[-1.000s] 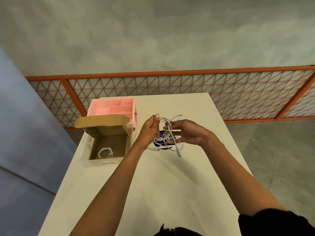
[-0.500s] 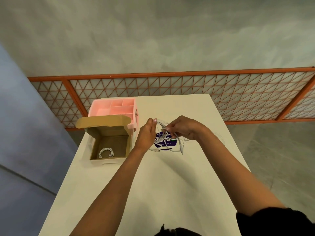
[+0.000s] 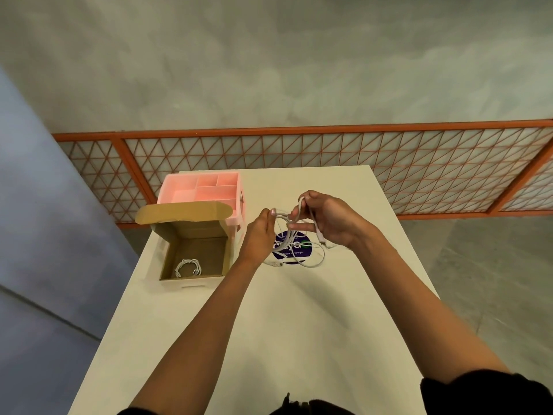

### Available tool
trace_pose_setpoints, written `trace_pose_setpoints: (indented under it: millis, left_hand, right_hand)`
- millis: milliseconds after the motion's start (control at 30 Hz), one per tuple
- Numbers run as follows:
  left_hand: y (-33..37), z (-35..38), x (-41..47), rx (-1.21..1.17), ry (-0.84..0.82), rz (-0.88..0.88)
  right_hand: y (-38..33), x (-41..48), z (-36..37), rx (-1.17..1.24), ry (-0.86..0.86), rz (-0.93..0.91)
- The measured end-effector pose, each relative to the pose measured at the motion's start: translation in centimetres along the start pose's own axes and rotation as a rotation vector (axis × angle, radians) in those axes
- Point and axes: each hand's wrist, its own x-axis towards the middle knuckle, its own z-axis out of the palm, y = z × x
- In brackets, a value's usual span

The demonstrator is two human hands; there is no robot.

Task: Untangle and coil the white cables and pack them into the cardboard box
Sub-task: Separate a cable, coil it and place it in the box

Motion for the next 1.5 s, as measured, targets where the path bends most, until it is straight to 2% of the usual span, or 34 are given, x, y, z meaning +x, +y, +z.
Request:
trace_pose_setpoints:
  millis: [100, 133, 267, 400, 533, 700, 833, 933, 1067, 1267, 1500]
  left_hand:
    - [0.0, -0.3, 0.2, -0.054, 0.028, -0.017]
    - [0.0, -0.3, 0.3, -0.082, 0.031, -0.025]
    - [-0.1, -0.1, 0.4, -0.188, 0.026, -0.082]
    - [0.6, 0.1, 0.3, -0.372, 0.015, -0.154]
    - [0.8, 0.5, 0.6, -0.432, 0.015, -0.182]
    - [0.9, 0.4, 0.6, -0.451, 0.003, -0.145]
    - [1.0, 0.1, 0.7, -0.564, -0.026, -0.188]
    - [0.8, 0.2, 0.6, -0.718, -0.071, -0.233]
    - [0.4, 0.2, 0.6, -0.788, -0.091, -0.247]
    - [0.2, -0.6, 1.1, -0.709, -0.116, -0.239]
    - [-0.7, -1.0, 0.7, -0.614, -0.092, -0.245]
  right_hand:
    - [0.1, 0.2, 0.0, 0.092, 0.089, 0.029]
    - [0.2, 0.3, 0.1, 0.033, 0.142, 0.034]
    - [0.9, 0.6, -0.2, -0.487, 0.329, 0.023]
    - [1.6, 0.9, 0.0, -0.599, 0.378, 0.055]
    - [2.0, 1.5, 0.7, -0.941, 0.4, 0.036]
    - [2.9, 1.5, 1.6, -1.138, 0.563, -0.043]
    - [3.1, 1.7, 1.8, -1.123, 0.598, -0.062]
    - [3.4, 2.3, 1.6, -1.068, 0.57, -0.031]
    - [3.6, 2.7, 1.7, -1.086, 0.493, -0.035]
    - [3.8, 2.3, 1.3, -1.288, 0.209, -0.121]
    - [3.3, 2.0, 0.8, -1.108, 0.072, -0.206]
